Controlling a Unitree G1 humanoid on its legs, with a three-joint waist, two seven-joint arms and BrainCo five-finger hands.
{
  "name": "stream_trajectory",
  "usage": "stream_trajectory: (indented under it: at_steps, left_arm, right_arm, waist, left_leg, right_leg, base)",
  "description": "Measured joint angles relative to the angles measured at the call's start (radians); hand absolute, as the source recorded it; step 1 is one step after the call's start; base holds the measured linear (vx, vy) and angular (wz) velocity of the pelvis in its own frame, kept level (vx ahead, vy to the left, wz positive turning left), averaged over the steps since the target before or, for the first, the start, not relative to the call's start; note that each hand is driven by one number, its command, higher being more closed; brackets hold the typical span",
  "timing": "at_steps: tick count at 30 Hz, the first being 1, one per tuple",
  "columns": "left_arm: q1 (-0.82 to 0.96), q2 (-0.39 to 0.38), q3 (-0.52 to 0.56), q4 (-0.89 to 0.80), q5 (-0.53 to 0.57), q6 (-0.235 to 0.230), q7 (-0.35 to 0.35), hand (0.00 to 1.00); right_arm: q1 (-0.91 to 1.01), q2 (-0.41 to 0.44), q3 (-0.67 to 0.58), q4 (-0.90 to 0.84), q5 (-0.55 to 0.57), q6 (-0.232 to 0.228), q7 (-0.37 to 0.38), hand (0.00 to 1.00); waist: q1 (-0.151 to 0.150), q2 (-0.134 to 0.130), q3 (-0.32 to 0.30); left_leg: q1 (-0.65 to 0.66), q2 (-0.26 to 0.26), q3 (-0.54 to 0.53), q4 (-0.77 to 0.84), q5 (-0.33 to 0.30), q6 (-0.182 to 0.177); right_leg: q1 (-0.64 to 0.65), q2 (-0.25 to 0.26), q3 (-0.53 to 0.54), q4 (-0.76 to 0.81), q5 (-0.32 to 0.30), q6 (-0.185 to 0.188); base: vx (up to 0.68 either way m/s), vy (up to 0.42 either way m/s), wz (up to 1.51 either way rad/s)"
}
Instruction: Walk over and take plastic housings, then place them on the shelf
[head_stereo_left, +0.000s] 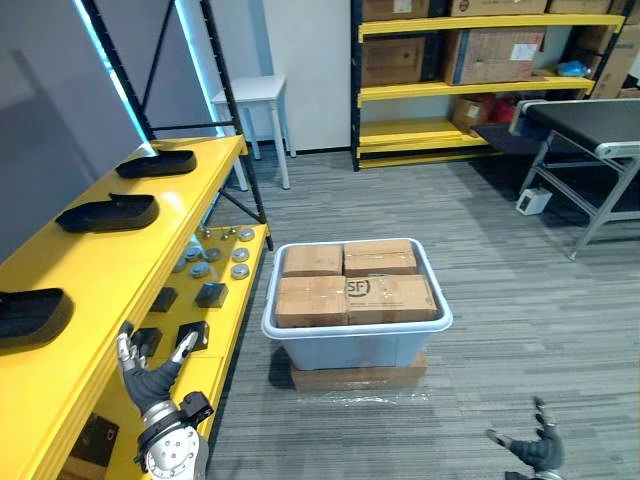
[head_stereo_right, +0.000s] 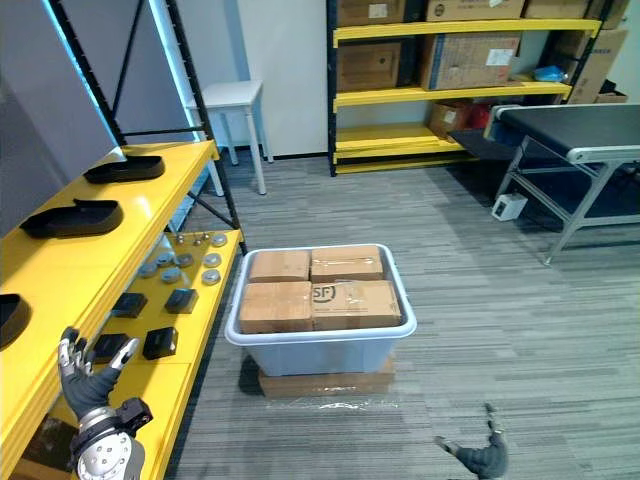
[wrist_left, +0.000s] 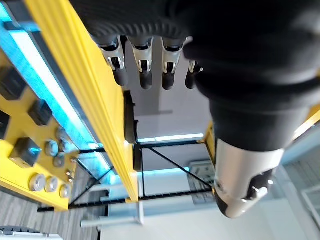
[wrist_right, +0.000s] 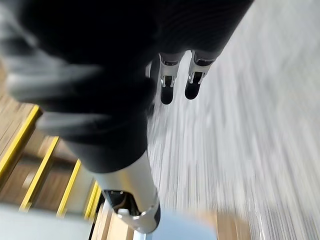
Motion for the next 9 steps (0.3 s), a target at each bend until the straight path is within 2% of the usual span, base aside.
stream_trajectory:
  at_steps: [1,2,4,5,6,8,9]
  left_arm:
    - [0.0,0.0,0.011,0.003,-0.009,-0.001,0.0,0.0]
    - [-0.002,0.0,0.013,0.026,-0.018,-0.001,-0.001,0.0]
    - [-0.016,0.011,0.006,0.126,-0.039,-0.012,-0.001,0.0]
    - [-0.024,0.025,-0.003,0.213,-0.042,-0.012,-0.003,0.0]
    - [-0.047,0.051,-0.022,0.344,-0.068,-0.01,-0.01,0.0]
    - [-0.085,0.091,-0.037,0.583,-0.093,0.012,-0.042,0.0]
    - [-0.092,0.101,-0.037,0.644,-0.097,0.022,-0.052,0.0]
  right_arm:
    - [-0.009,-0.01,0.0,0.005,0.011,-0.001,-0.003,0.0]
    - [-0.016,-0.019,-0.001,0.033,0.024,-0.001,-0.004,0.0]
    - [-0.026,-0.026,-0.001,0.112,0.066,-0.007,-0.004,0.0]
    - [-0.037,-0.035,0.005,0.179,0.077,-0.009,-0.003,0.0]
    - [-0.06,-0.046,0.009,0.291,0.101,-0.009,-0.004,0.0]
    - [-0.108,-0.049,0.001,0.488,0.146,-0.003,-0.004,0.0]
    - [-0.12,-0.046,-0.007,0.533,0.159,0.003,-0.003,0.0]
  waist:
    - [0.002,0.001,0.0]
    - [0.003,0.001,0.0]
    - [0.002,0.001,-0.001]
    - [0.001,0.002,-0.002]
    - [0.001,0.002,-0.002]
    - [0.004,0.003,-0.002]
    - [0.006,0.003,-0.002]
  left_leg:
    - [-0.005,0.004,-0.02,-0.002,0.015,0.0]
    - [-0.006,0.01,-0.034,-0.001,0.028,-0.014]
    - [0.001,-0.001,-0.059,-0.001,0.051,-0.023]
    - [0.001,-0.012,-0.074,0.004,0.057,-0.016]
    - [0.001,-0.027,-0.094,0.005,0.068,-0.027]
    - [0.003,-0.044,-0.126,-0.004,0.073,-0.021]
    - [0.005,-0.045,-0.131,-0.008,0.073,-0.021]
  right_leg:
    - [0.001,0.013,0.004,-0.015,0.007,-0.005]
    - [0.005,0.019,-0.003,-0.016,0.007,-0.005]
    - [0.03,0.01,-0.015,-0.027,0.006,-0.006]
    - [0.044,0.0,-0.029,-0.034,0.006,-0.006]
    - [0.065,-0.016,-0.044,-0.05,0.006,-0.006]
    - [0.088,-0.031,-0.076,-0.068,0.007,-0.005]
    - [0.093,-0.033,-0.085,-0.073,0.007,-0.004]
  base:
    - [0.09,-0.113,-0.31]
    - [0.1,-0.096,0.01]
    - [0.09,-0.016,0.26]
    - [0.09,0.038,0.45]
    - [0.09,0.055,0.54]
    - [0.08,0.059,0.52]
    - [0.04,0.033,0.26]
